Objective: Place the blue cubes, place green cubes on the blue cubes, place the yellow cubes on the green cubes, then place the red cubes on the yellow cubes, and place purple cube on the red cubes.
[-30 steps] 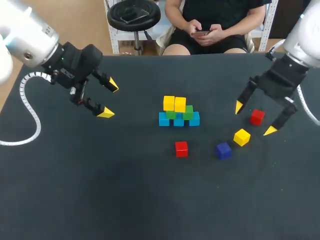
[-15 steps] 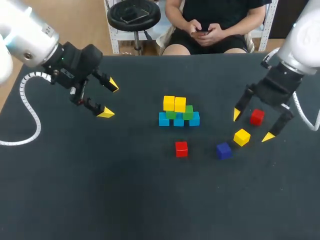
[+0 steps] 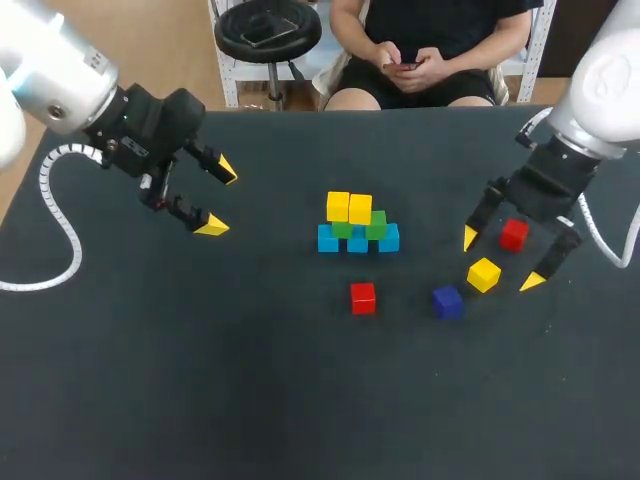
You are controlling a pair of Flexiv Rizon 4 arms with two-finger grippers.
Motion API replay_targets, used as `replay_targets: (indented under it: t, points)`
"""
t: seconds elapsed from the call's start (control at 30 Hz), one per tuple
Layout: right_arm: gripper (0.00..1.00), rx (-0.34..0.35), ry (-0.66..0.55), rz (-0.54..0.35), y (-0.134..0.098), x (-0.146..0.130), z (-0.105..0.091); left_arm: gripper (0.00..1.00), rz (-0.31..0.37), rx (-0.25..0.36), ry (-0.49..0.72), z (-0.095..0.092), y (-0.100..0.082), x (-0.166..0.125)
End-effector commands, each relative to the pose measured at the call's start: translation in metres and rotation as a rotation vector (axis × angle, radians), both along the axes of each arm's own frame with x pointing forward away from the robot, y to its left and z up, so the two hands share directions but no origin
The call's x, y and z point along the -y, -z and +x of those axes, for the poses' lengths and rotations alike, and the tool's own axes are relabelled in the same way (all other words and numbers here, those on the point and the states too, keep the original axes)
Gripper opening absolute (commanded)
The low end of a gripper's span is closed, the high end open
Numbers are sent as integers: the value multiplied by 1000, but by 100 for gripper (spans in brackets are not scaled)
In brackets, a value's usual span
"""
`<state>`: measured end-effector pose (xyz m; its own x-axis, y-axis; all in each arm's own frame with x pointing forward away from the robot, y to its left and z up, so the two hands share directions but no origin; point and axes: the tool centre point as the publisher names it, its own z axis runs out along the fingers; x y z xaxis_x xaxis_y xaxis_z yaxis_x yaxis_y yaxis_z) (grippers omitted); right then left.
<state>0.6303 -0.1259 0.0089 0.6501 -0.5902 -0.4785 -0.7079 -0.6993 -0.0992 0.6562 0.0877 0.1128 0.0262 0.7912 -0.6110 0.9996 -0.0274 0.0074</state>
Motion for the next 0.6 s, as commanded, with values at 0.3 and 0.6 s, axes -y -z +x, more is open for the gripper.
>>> replay_targets:
  t: [0.3, 0.6]
  points:
    - [75, -10, -2, 9, 5, -1, 5, 100, -3, 3, 2, 0, 1, -1]
    - [92, -19, 2, 6, 9, 0, 4, 100, -3, 3, 2, 0, 1, -1]
